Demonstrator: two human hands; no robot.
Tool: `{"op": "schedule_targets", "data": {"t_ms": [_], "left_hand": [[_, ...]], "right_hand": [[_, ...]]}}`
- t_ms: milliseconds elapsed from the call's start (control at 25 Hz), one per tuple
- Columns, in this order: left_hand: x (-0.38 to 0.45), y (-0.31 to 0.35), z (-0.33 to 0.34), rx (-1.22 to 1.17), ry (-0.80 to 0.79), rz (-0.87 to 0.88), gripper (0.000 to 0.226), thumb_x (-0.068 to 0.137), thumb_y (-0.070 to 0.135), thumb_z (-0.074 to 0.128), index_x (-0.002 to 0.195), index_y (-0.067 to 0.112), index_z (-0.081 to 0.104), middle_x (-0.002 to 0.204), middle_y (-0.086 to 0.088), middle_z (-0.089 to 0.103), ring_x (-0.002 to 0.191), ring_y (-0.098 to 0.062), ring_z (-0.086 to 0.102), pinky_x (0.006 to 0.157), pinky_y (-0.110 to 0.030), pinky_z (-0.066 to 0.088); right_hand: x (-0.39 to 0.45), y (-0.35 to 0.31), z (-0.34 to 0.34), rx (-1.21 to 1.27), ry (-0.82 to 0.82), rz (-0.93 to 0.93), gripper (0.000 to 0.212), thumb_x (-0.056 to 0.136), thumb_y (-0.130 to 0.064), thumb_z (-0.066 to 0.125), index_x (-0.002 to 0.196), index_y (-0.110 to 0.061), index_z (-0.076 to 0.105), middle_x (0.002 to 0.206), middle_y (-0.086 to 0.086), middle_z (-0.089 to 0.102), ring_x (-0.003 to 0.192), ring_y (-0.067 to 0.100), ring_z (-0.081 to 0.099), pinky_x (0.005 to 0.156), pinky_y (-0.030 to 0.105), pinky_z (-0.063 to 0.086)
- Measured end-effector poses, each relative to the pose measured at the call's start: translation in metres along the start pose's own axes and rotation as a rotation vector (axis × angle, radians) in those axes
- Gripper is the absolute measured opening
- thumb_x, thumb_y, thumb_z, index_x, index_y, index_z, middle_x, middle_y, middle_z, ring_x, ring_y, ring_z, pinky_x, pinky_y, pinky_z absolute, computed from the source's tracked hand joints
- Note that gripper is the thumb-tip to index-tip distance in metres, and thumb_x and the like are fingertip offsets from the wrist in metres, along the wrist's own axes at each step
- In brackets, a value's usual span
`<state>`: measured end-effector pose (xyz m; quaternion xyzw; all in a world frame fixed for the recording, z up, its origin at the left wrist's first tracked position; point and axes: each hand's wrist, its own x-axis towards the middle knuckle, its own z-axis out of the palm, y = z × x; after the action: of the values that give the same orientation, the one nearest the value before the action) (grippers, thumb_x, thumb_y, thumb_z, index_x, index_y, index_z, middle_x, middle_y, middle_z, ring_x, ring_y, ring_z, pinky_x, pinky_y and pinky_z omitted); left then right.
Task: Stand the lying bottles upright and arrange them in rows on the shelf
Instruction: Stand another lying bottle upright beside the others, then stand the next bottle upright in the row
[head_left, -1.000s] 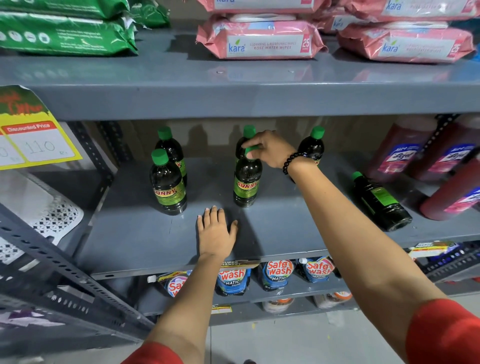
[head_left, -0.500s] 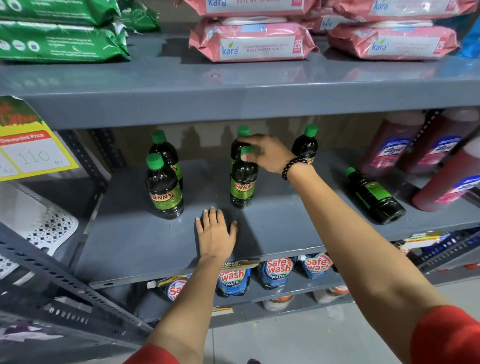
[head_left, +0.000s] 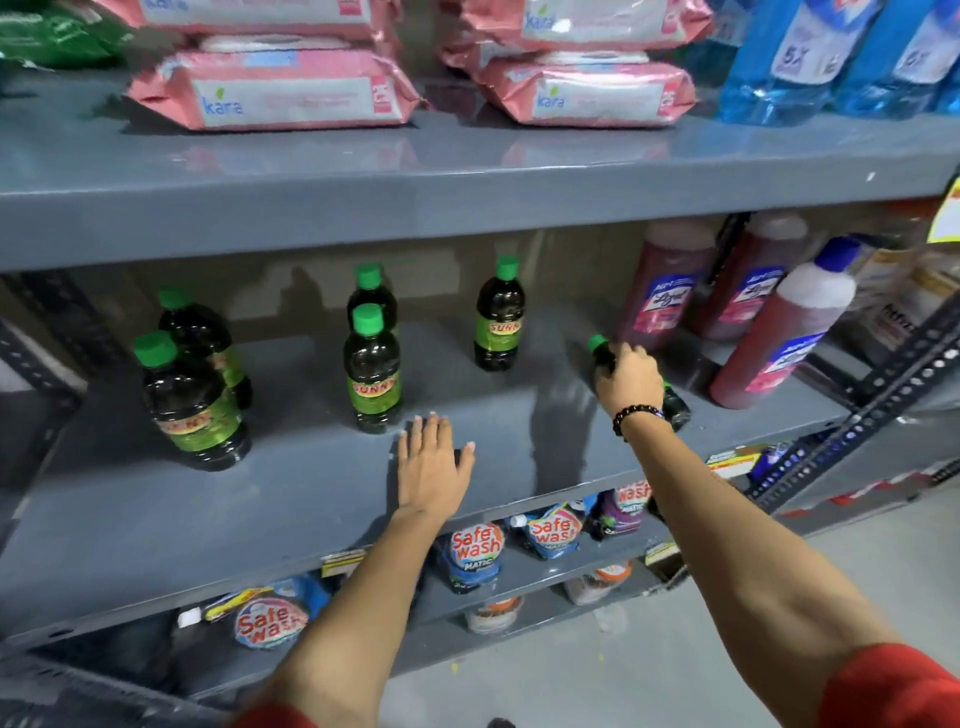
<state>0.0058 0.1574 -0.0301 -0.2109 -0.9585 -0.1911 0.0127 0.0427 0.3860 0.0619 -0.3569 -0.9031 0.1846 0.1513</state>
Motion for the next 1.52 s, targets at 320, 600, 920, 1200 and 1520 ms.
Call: {"op": "schedule_targets", "data": {"t_ms": [320,600,920,1200,1520], "left_hand": [[0.014,0.021,0.023,0.090,0.023,-0.182,0.057,0.093,0.039,0.040,0.135,0.001,0.034,0.146,-0.019,0.037,0.138,-0.033,0.027,0.115,-0.048,0.018],[0.015,0.024,0.024,0.095,0.069,-0.183,0.053,0.092,0.036,0.045,0.131,0.000,0.041,0.141,-0.021,0.044,0.134,-0.035,0.034,0.113,-0.050,0.022],[0.015,0.023,0.024,0.093,0.060,-0.193,0.054,0.093,0.038,0.040,0.135,0.003,0.035,0.146,-0.017,0.038,0.138,-0.031,0.028,0.115,-0.047,0.017],[0.016,0.022,0.024,0.104,0.050,-0.189,0.054,0.094,0.039,0.037,0.136,0.004,0.034,0.146,-0.016,0.038,0.138,-0.031,0.027,0.115,-0.046,0.017],[0.015,0.021,0.025,0.121,0.058,-0.176,0.053,0.093,0.039,0.039,0.133,0.003,0.038,0.143,-0.017,0.042,0.136,-0.032,0.031,0.114,-0.048,0.021]], "right_hand": [[0.045,0.057,0.016,-0.188,-0.210,0.049,0.088,0.074,-0.039,0.074,0.138,-0.001,0.027,0.138,0.022,0.042,0.129,0.039,0.039,0.107,0.048,0.035],[0.049,0.044,0.019,0.262,-0.039,0.088,0.074,0.063,-0.027,0.078,0.121,0.003,0.043,0.121,0.025,0.051,0.114,0.039,0.049,0.097,0.045,0.044],[0.028,-0.029,0.032,0.937,-0.412,-0.093,0.055,0.062,0.006,0.077,0.107,-0.011,0.050,0.105,0.009,0.064,0.098,0.026,0.062,0.093,0.042,0.051],[0.019,-0.033,0.030,0.761,-0.498,-0.139,0.091,0.062,-0.015,0.085,0.137,-0.007,0.033,0.134,0.009,0.051,0.120,0.021,0.050,0.107,0.039,0.041],[0.042,-0.078,-0.024,0.429,-0.315,-0.447,0.037,0.078,-0.015,0.069,0.115,-0.013,0.064,0.112,0.014,0.070,0.102,0.029,0.065,0.093,0.042,0.053]]}}
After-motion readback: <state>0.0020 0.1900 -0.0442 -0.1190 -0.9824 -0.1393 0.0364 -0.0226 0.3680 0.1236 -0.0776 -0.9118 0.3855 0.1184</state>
